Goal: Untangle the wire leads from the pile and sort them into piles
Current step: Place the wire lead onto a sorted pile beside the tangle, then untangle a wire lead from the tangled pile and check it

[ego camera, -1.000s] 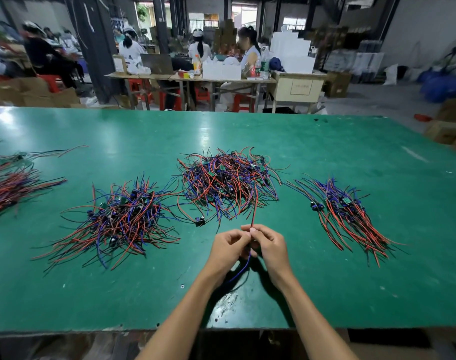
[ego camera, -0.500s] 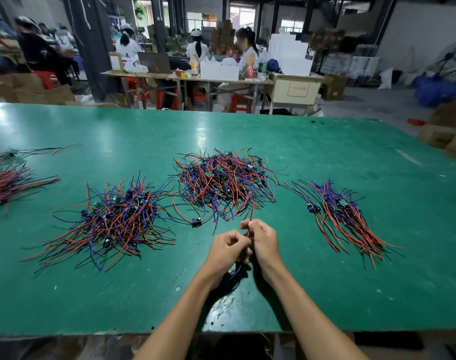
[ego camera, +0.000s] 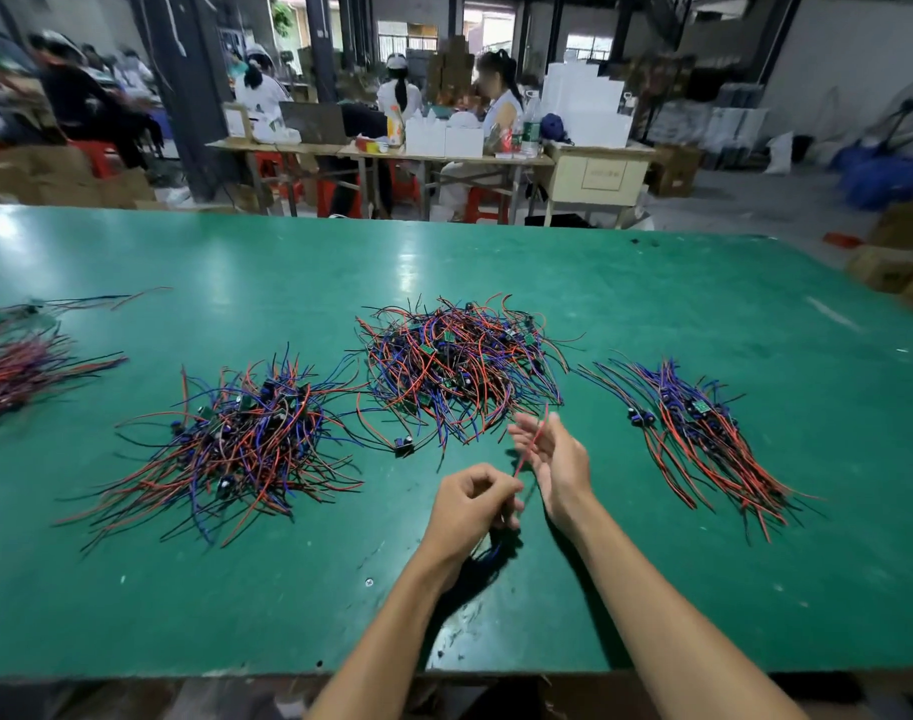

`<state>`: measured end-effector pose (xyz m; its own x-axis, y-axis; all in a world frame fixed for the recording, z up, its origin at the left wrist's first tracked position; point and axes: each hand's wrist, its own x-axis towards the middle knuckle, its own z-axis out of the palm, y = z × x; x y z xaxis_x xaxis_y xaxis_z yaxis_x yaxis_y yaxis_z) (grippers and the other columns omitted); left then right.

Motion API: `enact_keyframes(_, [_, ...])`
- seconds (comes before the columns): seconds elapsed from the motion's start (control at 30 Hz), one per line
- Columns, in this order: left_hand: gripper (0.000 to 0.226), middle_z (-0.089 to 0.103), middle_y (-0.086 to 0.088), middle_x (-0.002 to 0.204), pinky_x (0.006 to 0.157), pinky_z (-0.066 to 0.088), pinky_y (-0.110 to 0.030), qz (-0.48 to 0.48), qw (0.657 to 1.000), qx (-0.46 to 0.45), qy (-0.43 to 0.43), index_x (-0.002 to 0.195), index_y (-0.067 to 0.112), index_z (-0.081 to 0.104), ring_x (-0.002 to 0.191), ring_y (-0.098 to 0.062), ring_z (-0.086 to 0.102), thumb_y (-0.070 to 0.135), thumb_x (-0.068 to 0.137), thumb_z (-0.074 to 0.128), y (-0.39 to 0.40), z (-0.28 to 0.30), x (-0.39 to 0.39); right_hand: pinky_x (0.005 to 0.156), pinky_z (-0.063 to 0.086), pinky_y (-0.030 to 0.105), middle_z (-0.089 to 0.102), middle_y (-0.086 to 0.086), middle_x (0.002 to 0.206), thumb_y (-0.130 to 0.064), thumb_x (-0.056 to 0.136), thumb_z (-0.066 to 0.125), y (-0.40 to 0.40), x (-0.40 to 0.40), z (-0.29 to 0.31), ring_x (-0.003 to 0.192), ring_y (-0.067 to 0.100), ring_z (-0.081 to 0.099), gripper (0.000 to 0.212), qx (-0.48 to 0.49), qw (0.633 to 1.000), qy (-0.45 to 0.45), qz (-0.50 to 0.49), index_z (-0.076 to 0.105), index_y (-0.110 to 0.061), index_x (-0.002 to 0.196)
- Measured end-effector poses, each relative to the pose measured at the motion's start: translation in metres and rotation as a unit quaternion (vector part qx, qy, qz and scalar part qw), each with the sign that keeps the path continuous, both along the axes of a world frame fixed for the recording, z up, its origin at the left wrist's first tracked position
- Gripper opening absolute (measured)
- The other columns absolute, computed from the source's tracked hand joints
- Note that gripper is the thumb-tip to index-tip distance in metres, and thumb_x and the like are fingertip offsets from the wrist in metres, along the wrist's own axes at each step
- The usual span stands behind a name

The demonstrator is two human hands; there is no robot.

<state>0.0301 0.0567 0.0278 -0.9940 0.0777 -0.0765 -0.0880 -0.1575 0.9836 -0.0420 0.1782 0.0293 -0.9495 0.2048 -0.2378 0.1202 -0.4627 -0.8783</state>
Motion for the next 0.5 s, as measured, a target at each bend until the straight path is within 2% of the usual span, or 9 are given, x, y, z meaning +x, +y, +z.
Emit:
enact_keyframes(0.03, [0.016,0.069,-0.009,0.068,0.05,0.048,-0.019,0.021,0.999,0.034,-0.011,0.079,0.004,0.07,0.049,-0.012,0.059,0.004,0.093,0.064,-0.002,0.001,-0.002,0.063,0.053,0.021,0.07,0.014,0.084,-0.025,0.109,0.041,0.003,0.004,-0.006,0.069,0.02,0.06,0.038,0.028,0.999,0.023,-0.001,0.067,0.003,0.108])
enact_keyframes(0.07, [0.017,0.068,-0.007,0.07,0.049,0.048,-0.021,0.04,0.996,0.073,-0.025,0.083,0.005,0.073,0.051,-0.011,0.058,0.008,0.095,0.062,-0.004,0.002,-0.005,0.066,0.054,0.022,0.071,0.01,0.082,-0.025,0.106,0.049,0.005,0.009,-0.011,0.071,0.021,0.061,0.029,0.111,0.992,0.056,0.009,0.069,-0.005,0.104])
enact_keyframes(0.1, [0.018,0.065,-0.004,0.07,0.048,0.047,-0.023,0.057,0.991,0.117,-0.041,0.088,0.007,0.075,0.052,-0.011,0.057,0.013,0.097,0.061,-0.007,0.001,-0.006,0.07,0.055,0.025,0.072,0.004,0.082,-0.024,0.101,0.06,0.006,0.014,-0.016,0.074,0.02,0.064,0.015,0.239,0.966,0.095,0.036,0.071,-0.014,0.1])
enact_keyframes(0.13, [0.019,0.064,-0.001,0.069,0.048,0.047,-0.024,0.071,0.981,0.172,-0.055,0.091,0.008,0.077,0.053,-0.01,0.057,0.015,0.098,0.06,-0.01,0.001,-0.007,0.073,0.055,0.026,0.073,-0.002,0.081,-0.024,0.094,0.069,0.006,0.019,-0.021,0.076,0.017,0.066,0.006,0.357,0.92,0.137,0.082,0.071,-0.022,0.1])
enact_keyframes(0.2, [0.017,0.066,0.0,0.07,0.052,0.053,-0.023,0.094,0.946,0.304,-0.068,0.096,0.008,0.075,0.058,-0.009,0.064,0.015,0.098,0.059,-0.013,0.001,-0.008,0.076,0.053,0.024,0.073,-0.009,0.082,-0.032,0.081,0.08,0.002,0.025,-0.03,0.078,0.008,0.066,0.023,0.494,0.833,0.193,0.157,0.071,-0.032,0.102])
enact_keyframes(0.27, [0.016,0.068,0.0,0.072,0.056,0.055,-0.021,0.101,0.926,0.358,-0.064,0.103,0.008,0.069,0.063,-0.009,0.067,0.018,0.092,0.064,-0.016,0.0,-0.009,0.076,0.053,0.022,0.074,-0.01,0.083,-0.033,0.079,0.083,-0.003,0.029,-0.027,0.078,0.004,0.068,0.027,0.495,0.822,0.215,0.183,0.069,-0.039,0.101])
enact_keyframes(0.33, [0.028,0.066,0.001,0.075,0.056,0.053,-0.019,0.1,0.934,0.335,-0.069,0.107,0.01,0.065,0.063,-0.007,0.065,0.023,0.083,0.069,-0.017,-0.001,-0.01,0.076,0.054,0.02,0.075,-0.008,0.083,-0.03,0.08,0.086,0.0,0.03,-0.026,0.073,0.001,0.067,0.027,0.437,0.849,0.22,0.198,0.07,-0.038,0.099])
enact_keyframes(0.4, [0.028,0.062,0.003,0.076,0.057,0.049,-0.016,0.098,0.945,0.302,-0.076,0.105,0.014,0.066,0.063,-0.005,0.059,0.028,0.081,0.071,-0.017,-0.005,-0.011,0.078,0.055,0.027,0.076,-0.002,0.084,-0.03,0.078,0.088,0.004,0.032,-0.025,0.074,0.006,0.068,0.026,0.376,0.882,0.2,0.201,0.074,-0.029,0.1])
enact_keyframes(0.5, [0.031,0.063,0.002,0.08,0.071,0.045,-0.02,0.108,0.954,0.269,-0.083,0.105,0.015,0.068,0.071,-0.007,0.056,0.032,0.079,0.072,-0.015,-0.005,-0.013,0.072,0.056,0.026,0.077,0.002,0.085,-0.029,0.075,0.089,0.005,0.034,-0.02,0.073,0.011,0.071,0.03,0.278,0.921,0.19,0.196,0.076,-0.019,0.1])
